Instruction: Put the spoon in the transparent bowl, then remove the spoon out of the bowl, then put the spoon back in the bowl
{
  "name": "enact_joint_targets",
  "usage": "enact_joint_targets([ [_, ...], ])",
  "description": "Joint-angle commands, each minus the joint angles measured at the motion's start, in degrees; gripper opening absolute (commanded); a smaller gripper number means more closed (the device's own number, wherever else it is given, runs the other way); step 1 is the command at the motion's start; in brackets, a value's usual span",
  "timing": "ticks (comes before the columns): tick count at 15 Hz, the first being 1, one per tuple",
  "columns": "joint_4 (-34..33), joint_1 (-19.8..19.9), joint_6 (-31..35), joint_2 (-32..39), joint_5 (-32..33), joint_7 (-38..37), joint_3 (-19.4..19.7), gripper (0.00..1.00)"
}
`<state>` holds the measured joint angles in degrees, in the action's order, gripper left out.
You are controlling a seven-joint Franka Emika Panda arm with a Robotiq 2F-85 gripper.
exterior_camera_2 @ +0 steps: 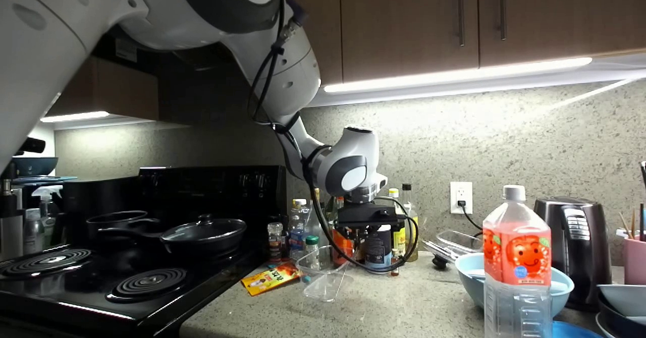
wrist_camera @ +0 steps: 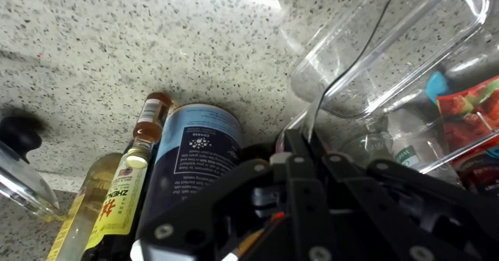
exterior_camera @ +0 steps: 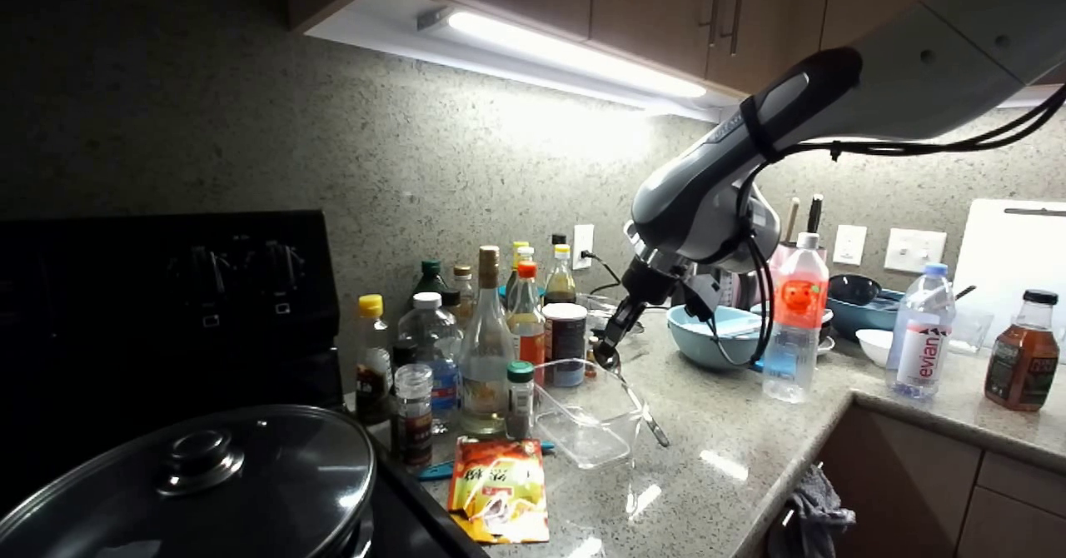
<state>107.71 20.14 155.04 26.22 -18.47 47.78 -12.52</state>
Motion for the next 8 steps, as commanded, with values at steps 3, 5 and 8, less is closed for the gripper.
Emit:
enact_joint_targets([
  [3,4.44,0.81,14.89,-2.14,-1.69,3.88,-1.45,0.01],
  [5,5.34,1.8,23.88,-1.54,-1.92,4.96,-3.26,0.01],
  [8,7.16,2.14,28.35,-2.01,-0.78,2.71,-4.19,0.01],
])
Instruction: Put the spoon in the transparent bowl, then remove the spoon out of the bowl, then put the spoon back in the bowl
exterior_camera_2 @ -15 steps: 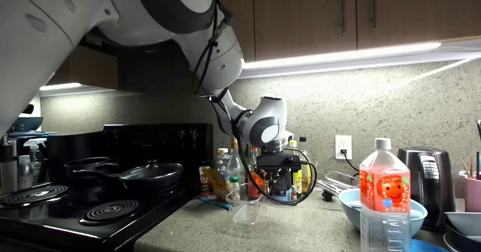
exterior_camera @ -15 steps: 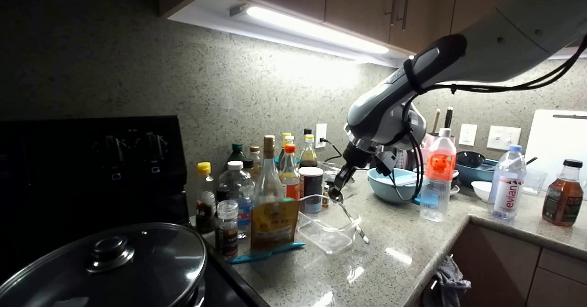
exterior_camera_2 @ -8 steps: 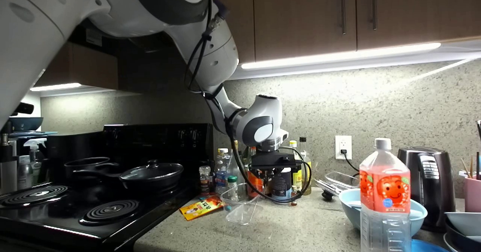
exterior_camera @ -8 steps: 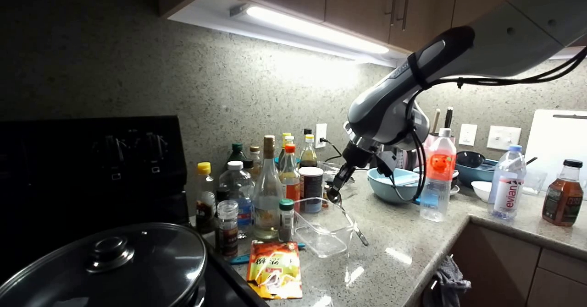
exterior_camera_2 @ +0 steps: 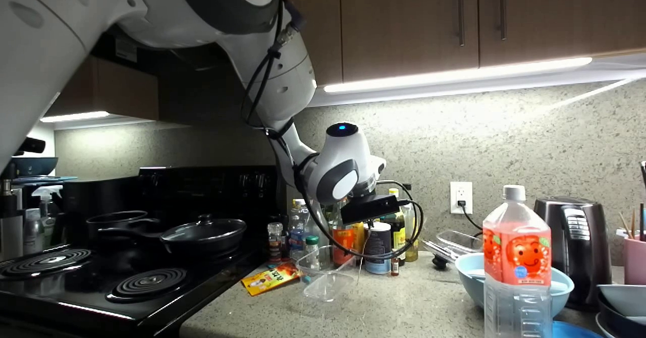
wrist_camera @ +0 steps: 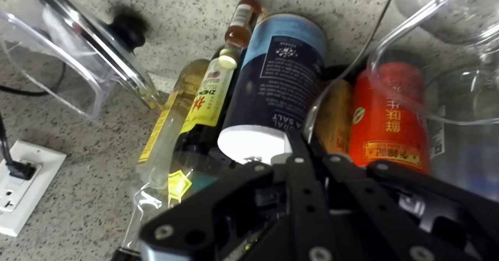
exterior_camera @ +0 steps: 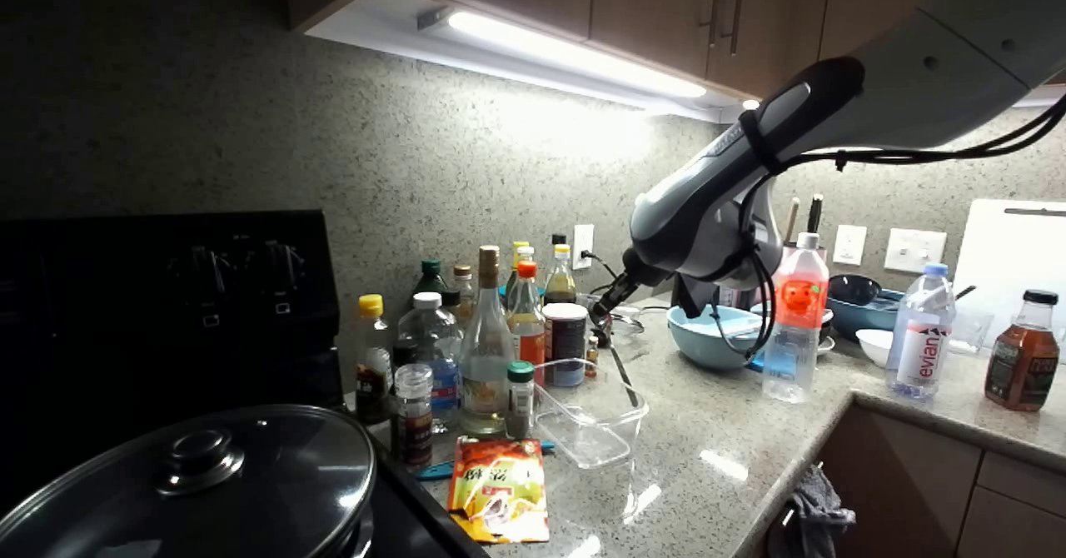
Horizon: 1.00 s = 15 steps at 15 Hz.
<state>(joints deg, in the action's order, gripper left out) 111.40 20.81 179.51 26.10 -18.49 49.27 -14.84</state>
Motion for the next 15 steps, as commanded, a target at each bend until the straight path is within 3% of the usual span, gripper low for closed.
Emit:
enact_joint_targets([
  [1,4.42,1.63,3.29,-2.6,-0.78,0.77,-2.3,0.01],
  [6,8.06,3.0,2.49,-6.5,-0.77,1.07,-5.82,0.01],
  [12,10.2,5.33,8.84,-11.72,-0.8,0.99,-10.11,0.01],
  [15,10.68,7.49,8.5,-13.33,-0.76,0.31,-13.09,0.01],
])
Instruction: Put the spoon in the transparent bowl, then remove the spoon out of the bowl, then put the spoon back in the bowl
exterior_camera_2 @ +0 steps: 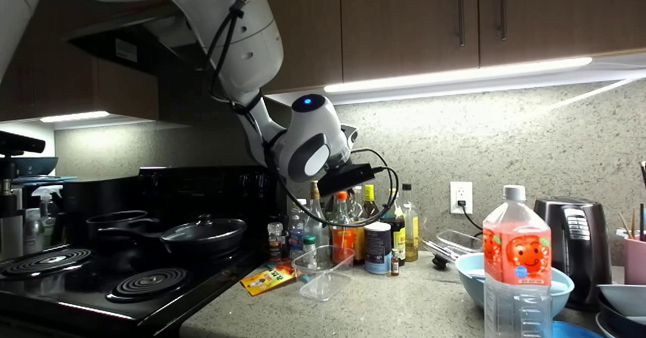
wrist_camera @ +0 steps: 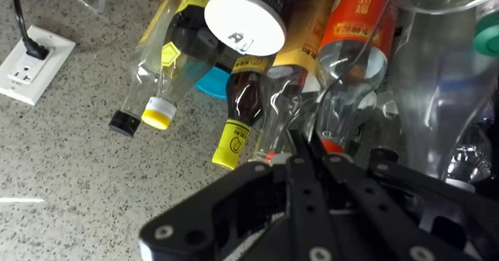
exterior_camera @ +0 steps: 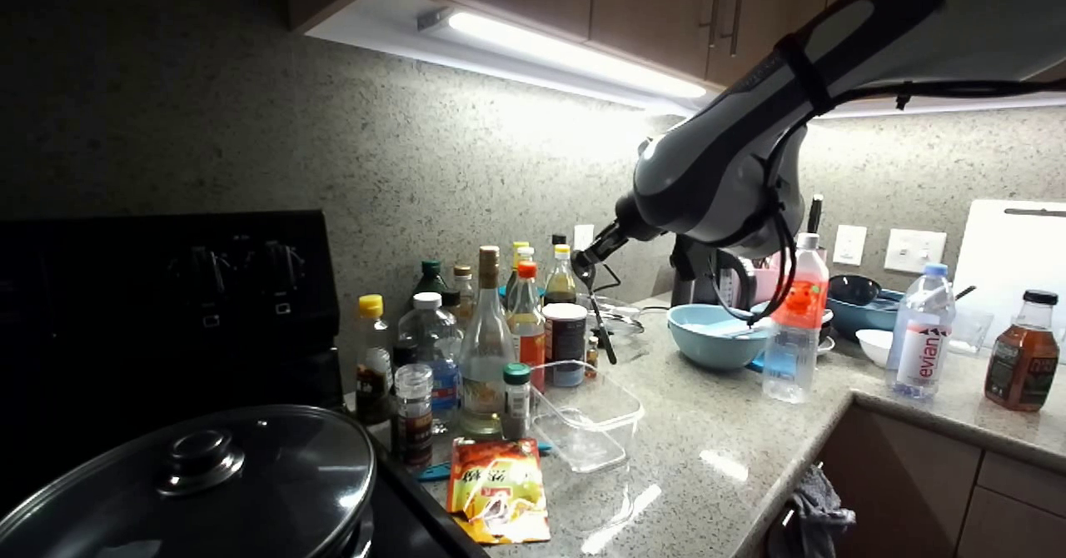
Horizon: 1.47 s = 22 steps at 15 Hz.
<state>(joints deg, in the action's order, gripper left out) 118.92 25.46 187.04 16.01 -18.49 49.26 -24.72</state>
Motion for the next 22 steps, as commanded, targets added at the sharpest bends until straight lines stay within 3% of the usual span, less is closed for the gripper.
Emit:
enact_joint_targets([
  [1,3.31,3.72,-0.07,-3.51,-0.94,0.17,-4.39,0.01],
  [8,3.31,12.35,-9.34,0.87,-1.77,2.23,-14.45,0.01],
  [14,2.54,19.35,-19.18,5.38,-1.46,3.43,-17.92,0.01],
  [16,2.32,20.4,-24.54,6.37,-0.5,2.25,-16.53,0.01],
  [22,0.69,12.72,-35.19,5.67,-2.76,1.22,-2.54,0.01],
])
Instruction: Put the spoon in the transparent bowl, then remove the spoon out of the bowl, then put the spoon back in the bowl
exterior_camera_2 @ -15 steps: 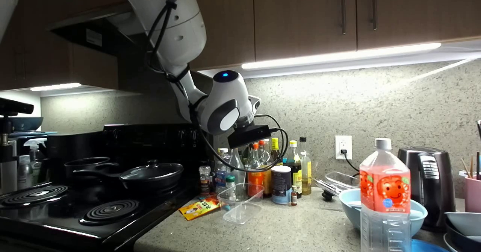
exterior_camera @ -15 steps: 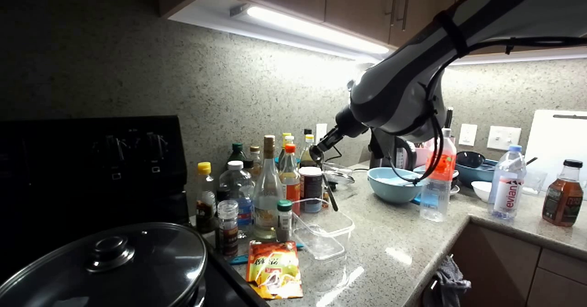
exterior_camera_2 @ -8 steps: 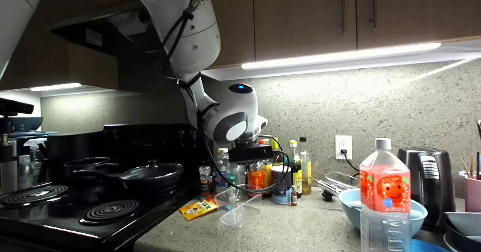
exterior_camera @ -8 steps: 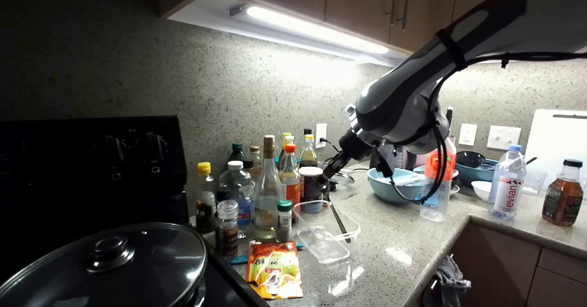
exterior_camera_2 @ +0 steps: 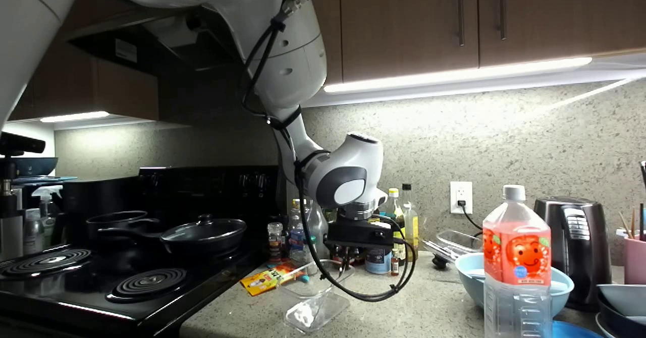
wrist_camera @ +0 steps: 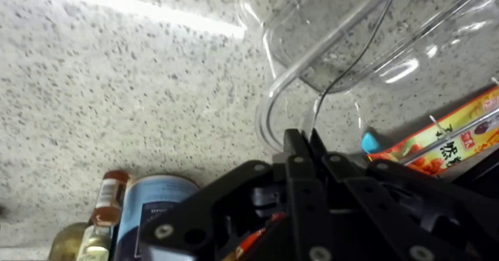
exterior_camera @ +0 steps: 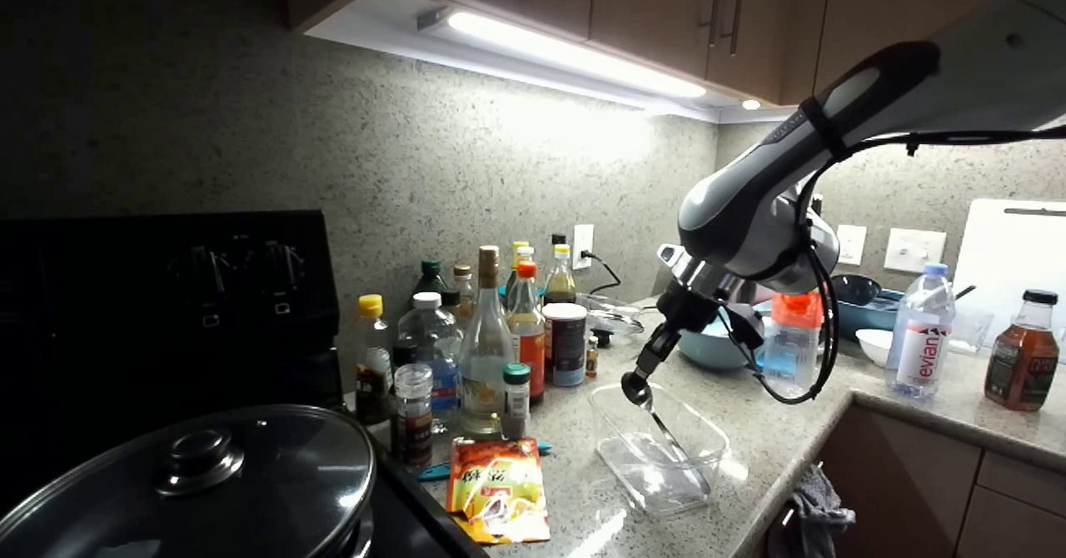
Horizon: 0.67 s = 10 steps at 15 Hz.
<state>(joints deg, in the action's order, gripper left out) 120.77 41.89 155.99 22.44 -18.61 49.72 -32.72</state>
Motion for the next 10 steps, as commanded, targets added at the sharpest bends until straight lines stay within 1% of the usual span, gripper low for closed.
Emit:
enact_joint_targets([
  [1,-1.68,-5.34,-4.68,-0.97,-3.19,0.69,7.71,0.01],
  [2,-2.39,-7.26,-5.69,-1.11,-3.53,-0.36,10.2,0.01],
  [3,-2.5,-8.46,-4.15,-0.96,-4.92,2.08,10.72,0.04],
  [4,-3.08,-9.76,-4.81,-0.9,-5.15,1.95,12.41,0.04],
  [5,-3.36,-10.46,-5.14,-0.86,-5.22,1.86,13.26,0.04],
  [10,-3.46,-11.03,-5.21,-0.86,-5.19,1.68,13.76,0.04],
])
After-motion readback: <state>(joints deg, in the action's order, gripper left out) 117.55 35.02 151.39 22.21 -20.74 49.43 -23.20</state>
